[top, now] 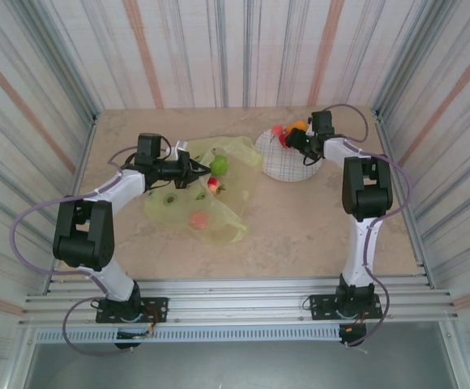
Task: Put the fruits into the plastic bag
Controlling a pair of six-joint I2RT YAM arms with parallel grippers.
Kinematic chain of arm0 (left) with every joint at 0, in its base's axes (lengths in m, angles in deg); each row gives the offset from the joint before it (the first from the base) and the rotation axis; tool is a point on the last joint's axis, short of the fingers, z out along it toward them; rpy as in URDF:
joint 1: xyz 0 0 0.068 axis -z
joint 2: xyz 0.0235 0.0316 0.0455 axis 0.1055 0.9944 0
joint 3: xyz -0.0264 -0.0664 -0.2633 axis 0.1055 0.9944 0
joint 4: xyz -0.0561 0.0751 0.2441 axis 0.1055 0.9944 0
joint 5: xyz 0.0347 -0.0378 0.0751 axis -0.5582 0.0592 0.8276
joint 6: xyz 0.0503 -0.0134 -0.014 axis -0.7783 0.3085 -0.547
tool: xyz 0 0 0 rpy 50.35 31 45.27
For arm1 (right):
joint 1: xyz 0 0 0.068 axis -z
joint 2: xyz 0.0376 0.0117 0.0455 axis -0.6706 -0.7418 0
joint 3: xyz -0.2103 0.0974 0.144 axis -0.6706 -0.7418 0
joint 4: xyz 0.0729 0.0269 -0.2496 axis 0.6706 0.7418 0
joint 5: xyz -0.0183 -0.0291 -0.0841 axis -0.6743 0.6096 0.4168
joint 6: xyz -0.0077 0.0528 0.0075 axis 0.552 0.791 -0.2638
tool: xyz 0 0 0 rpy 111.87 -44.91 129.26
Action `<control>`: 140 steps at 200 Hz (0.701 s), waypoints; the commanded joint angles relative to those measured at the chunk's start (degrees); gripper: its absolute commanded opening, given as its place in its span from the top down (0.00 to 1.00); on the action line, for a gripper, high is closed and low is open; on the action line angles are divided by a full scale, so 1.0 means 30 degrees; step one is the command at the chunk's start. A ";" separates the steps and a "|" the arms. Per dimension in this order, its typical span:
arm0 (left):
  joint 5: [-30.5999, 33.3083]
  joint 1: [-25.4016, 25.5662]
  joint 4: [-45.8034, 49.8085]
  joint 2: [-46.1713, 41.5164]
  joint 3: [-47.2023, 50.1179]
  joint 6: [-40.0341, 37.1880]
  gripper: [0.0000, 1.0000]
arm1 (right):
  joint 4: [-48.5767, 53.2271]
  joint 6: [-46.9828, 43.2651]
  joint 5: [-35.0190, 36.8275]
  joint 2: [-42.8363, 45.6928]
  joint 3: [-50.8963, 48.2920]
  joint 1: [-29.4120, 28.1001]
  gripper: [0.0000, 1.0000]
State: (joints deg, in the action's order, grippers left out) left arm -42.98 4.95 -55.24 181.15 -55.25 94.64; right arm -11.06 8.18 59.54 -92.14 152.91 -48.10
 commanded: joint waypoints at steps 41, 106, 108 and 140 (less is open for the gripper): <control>-0.0404 0.0139 0.0270 -0.0254 -0.0058 -0.0273 1.00 | 0.0765 0.0510 -0.1058 -0.1512 0.1879 -0.0058 0.19; -0.0445 0.0109 0.0263 -0.0077 -0.0056 -0.0273 1.00 | 0.0471 0.0565 -0.1486 -0.2265 0.2309 -0.0175 0.27; -0.0432 0.0103 0.0268 -0.0077 -0.0036 -0.0272 1.00 | 0.0446 0.0557 -0.1494 -0.2251 0.2313 -0.0175 0.27; -0.0454 0.0082 0.0270 -0.0019 -0.0025 -0.0250 1.00 | 0.0092 0.0542 -0.1567 -0.2294 0.2322 -0.0194 0.32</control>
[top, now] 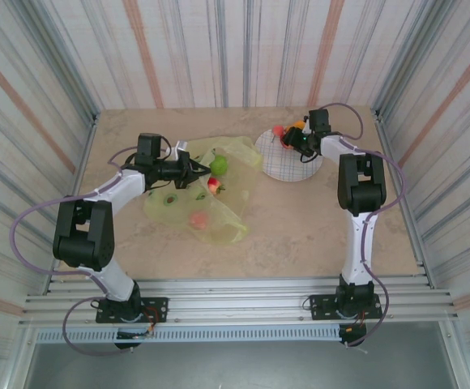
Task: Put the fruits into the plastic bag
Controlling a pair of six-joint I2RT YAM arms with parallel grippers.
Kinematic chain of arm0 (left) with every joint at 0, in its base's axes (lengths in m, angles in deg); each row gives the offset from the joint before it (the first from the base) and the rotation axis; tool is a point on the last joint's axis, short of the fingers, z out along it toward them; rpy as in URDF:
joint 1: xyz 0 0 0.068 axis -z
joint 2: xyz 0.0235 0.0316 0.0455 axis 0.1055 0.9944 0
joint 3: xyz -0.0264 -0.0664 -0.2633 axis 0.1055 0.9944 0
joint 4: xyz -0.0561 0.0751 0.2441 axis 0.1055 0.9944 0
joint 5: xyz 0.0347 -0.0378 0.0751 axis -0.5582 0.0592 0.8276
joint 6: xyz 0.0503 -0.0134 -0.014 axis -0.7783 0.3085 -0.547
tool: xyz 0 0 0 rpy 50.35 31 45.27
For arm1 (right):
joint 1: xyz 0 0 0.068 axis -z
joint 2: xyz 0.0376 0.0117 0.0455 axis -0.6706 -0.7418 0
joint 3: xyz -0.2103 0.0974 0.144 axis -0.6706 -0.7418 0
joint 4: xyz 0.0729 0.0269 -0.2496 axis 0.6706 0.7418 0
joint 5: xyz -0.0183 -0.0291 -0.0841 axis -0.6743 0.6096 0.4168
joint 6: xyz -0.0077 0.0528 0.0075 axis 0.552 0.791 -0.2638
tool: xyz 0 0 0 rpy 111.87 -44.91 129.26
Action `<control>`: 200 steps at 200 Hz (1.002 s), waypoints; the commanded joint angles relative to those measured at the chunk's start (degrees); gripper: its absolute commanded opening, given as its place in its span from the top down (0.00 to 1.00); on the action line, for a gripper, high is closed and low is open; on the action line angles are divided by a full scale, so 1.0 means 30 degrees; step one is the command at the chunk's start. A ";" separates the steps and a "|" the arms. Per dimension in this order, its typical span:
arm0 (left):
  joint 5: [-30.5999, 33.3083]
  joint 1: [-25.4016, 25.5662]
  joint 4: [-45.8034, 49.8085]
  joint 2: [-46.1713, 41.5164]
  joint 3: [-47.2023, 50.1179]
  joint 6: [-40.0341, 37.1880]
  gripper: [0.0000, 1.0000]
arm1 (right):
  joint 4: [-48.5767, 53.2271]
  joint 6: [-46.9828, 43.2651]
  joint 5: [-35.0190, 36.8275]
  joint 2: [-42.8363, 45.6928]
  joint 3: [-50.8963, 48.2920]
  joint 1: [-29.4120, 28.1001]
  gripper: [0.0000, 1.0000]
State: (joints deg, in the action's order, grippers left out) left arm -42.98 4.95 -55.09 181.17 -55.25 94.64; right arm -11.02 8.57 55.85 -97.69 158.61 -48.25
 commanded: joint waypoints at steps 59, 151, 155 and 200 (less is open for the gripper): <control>-0.0468 0.0052 0.0190 0.0058 -0.0002 -0.0213 1.00 | -0.0716 0.0429 -0.0540 0.1046 -0.1025 -0.0037 0.44; -0.0491 0.0051 -0.0015 0.0092 0.0058 -0.0038 1.00 | -0.3132 0.0858 -0.0542 0.9400 -0.9015 -0.1076 0.46; -0.0499 0.0052 -0.0015 0.0091 0.0077 -0.0038 1.00 | -0.3132 0.0774 -0.0540 0.9927 -0.9445 -0.1273 0.46; -0.0489 0.0053 -0.0161 0.0047 0.0116 0.0079 1.00 | -0.2212 -0.0936 -0.0383 1.5342 -1.3745 -0.3663 0.46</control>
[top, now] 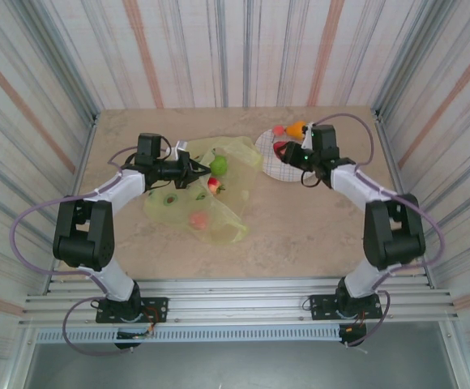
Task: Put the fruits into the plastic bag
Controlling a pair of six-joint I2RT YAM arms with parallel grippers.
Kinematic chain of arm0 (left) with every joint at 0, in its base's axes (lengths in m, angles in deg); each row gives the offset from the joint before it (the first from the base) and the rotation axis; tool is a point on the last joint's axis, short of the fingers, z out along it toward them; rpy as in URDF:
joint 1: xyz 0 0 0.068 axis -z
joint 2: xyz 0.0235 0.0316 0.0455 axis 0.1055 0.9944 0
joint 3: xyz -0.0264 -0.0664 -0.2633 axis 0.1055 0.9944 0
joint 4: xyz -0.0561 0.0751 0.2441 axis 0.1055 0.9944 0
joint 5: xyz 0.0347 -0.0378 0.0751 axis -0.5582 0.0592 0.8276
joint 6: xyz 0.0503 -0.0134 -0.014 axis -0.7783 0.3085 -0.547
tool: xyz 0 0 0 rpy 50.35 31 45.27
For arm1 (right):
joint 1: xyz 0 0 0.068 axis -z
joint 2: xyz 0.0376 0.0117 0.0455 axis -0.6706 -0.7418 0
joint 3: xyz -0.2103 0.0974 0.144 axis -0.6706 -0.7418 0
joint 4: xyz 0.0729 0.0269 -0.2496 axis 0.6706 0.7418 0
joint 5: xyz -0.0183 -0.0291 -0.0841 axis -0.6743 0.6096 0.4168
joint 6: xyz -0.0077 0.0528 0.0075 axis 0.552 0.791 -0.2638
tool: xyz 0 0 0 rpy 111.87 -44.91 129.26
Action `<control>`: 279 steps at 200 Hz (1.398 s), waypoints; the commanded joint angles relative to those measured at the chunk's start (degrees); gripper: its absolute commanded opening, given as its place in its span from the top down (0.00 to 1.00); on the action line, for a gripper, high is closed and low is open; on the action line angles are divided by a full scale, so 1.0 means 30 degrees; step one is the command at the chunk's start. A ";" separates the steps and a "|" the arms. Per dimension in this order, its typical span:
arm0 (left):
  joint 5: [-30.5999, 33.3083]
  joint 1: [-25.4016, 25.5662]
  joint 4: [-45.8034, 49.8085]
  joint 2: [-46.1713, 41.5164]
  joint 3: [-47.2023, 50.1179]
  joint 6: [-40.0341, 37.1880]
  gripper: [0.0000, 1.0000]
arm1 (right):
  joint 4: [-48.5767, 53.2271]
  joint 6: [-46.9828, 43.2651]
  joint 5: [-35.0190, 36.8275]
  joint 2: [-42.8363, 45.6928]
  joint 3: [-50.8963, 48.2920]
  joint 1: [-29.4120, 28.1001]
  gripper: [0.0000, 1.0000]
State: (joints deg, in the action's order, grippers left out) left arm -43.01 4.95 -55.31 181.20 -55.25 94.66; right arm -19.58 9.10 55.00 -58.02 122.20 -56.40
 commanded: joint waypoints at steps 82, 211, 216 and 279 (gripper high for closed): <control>-0.0377 0.0081 -0.0075 0.0080 0.0144 0.0042 1.00 | -0.0592 -0.1754 0.0660 0.4451 -0.6248 -0.4398 0.47; -0.0469 0.0082 -0.0060 -0.0090 0.0140 0.0043 1.00 | -0.4320 -0.1100 -0.1537 -0.3031 -0.1837 -0.9605 0.47; -0.0481 0.0082 -0.0060 -0.0093 0.0133 0.0065 1.00 | -0.4450 -0.1051 -0.1573 -0.3254 -0.1747 -0.9704 0.47; -0.0470 0.0078 -0.0089 -0.0004 0.0121 0.0072 1.00 | -0.5612 -0.0402 -0.2406 -0.5808 0.0189 -1.0445 0.47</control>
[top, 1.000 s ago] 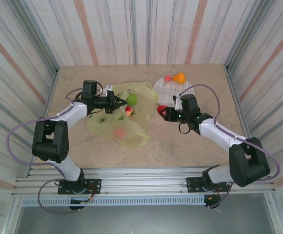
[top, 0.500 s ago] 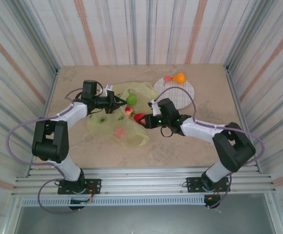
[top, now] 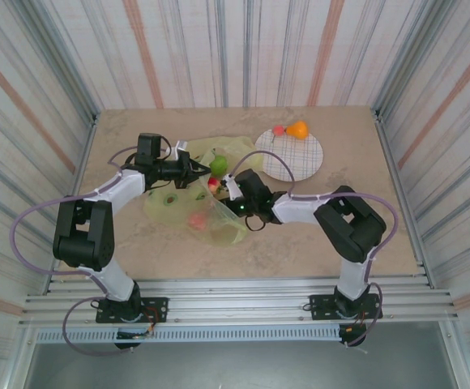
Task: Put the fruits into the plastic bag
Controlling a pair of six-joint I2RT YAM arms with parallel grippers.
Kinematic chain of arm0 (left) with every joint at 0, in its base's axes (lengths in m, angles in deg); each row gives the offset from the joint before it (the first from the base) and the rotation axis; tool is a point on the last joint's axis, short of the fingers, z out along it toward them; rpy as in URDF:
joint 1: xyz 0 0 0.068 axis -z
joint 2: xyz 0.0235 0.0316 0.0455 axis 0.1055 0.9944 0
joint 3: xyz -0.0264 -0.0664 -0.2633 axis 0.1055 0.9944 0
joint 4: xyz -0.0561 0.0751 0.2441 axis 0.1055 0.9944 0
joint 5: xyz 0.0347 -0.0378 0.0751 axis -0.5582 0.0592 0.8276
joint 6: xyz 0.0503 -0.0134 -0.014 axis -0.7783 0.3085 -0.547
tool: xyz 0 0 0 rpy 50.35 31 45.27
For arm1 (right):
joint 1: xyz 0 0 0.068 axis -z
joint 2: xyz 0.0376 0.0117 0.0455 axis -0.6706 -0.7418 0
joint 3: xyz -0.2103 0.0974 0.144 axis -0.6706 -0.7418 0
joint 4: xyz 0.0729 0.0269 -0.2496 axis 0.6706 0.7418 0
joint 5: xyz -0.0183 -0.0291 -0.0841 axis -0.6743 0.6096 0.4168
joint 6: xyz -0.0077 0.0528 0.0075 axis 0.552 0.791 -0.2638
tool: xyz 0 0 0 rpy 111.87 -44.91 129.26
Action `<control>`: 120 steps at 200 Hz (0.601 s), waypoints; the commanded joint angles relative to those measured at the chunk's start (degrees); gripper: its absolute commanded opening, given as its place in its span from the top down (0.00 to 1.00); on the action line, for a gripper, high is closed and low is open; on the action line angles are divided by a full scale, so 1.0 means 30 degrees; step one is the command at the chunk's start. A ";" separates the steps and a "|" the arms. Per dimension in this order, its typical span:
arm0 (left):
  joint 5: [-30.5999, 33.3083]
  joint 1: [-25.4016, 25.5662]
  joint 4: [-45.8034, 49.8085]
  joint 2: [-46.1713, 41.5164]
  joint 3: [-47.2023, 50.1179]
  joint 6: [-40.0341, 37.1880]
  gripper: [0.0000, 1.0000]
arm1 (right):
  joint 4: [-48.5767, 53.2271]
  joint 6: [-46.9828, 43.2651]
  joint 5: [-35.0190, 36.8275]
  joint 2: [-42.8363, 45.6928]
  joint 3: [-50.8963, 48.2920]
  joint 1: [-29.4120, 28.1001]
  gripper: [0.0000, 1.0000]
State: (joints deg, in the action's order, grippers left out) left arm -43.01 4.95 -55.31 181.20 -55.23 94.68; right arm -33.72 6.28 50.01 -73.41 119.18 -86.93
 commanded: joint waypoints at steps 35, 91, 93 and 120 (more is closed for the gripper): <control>-0.0492 0.0081 -0.0089 0.0007 0.0127 0.0065 1.00 | -0.1489 0.1117 -0.1217 -0.2002 0.2288 -0.0396 0.46; -0.0503 0.0082 -0.0089 0.0022 0.0123 0.0064 1.00 | -0.1978 0.1774 -0.1404 -0.3130 0.3284 -0.0705 0.38; -0.0506 0.0082 -0.0089 0.0025 0.0113 0.0072 1.00 | -0.1978 0.1759 -0.1370 -0.3107 0.3283 -0.0705 0.38; -0.0509 0.0078 -0.0089 0.0022 0.0122 0.0092 1.00 | -0.1685 0.1606 -0.0894 -0.2701 0.2841 -0.0516 0.34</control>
State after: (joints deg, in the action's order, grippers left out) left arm -43.01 4.95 -55.53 181.17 -55.23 94.68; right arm -38.49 10.54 46.50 -82.30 127.53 -88.62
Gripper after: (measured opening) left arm 0.047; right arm 0.651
